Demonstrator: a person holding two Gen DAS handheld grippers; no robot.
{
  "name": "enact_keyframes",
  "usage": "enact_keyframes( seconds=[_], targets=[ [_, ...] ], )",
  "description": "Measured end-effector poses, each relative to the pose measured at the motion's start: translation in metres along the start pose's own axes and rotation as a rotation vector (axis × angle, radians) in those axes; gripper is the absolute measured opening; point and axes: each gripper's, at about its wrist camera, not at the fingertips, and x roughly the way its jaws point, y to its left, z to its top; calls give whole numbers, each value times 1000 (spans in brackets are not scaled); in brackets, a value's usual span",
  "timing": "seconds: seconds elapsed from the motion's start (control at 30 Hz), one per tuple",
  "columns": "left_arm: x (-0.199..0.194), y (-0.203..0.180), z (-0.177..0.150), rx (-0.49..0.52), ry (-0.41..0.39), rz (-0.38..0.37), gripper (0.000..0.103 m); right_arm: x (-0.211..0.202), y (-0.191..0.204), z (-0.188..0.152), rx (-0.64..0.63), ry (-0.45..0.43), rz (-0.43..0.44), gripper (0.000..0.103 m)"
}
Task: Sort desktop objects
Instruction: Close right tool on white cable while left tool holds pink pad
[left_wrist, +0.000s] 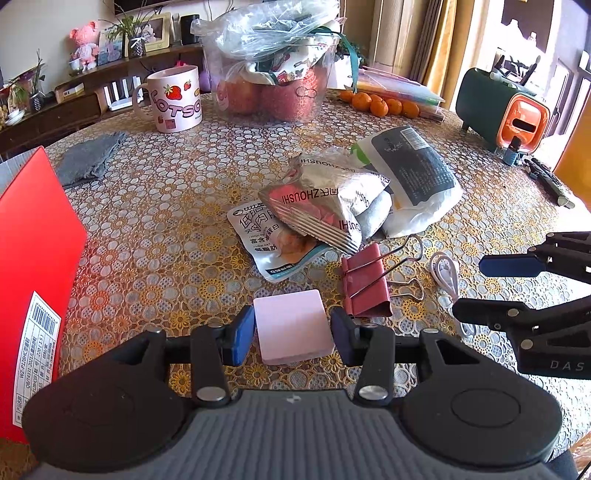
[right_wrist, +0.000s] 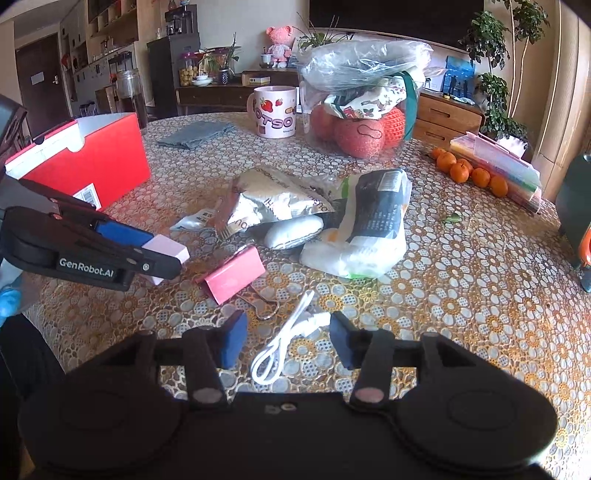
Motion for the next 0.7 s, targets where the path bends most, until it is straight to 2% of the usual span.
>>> enact_keyframes(
  seconds=[0.1,0.23,0.33,0.5,0.53,0.7],
  targets=[
    [-1,2,-3,-8,5,1,44,4,1,-3,18,33,-27,49],
    [-1,3,-5,-14,15,0,44,10,2,-2,85,27,-21,46],
    [-1,3,-5,-14,18,-1,44,18,9,-1,78,40,-38,33],
    [-1,5,-6,-18,20,-3,44,22,10,-1,83,55,-68,23],
    [-1,5,-7,-20,21,-3,44,21,9,-1,90,56,-69,13],
    [-6,4,-7,-21,18,-11,44,18,6,-3,111,53,-112,13]
  ],
)
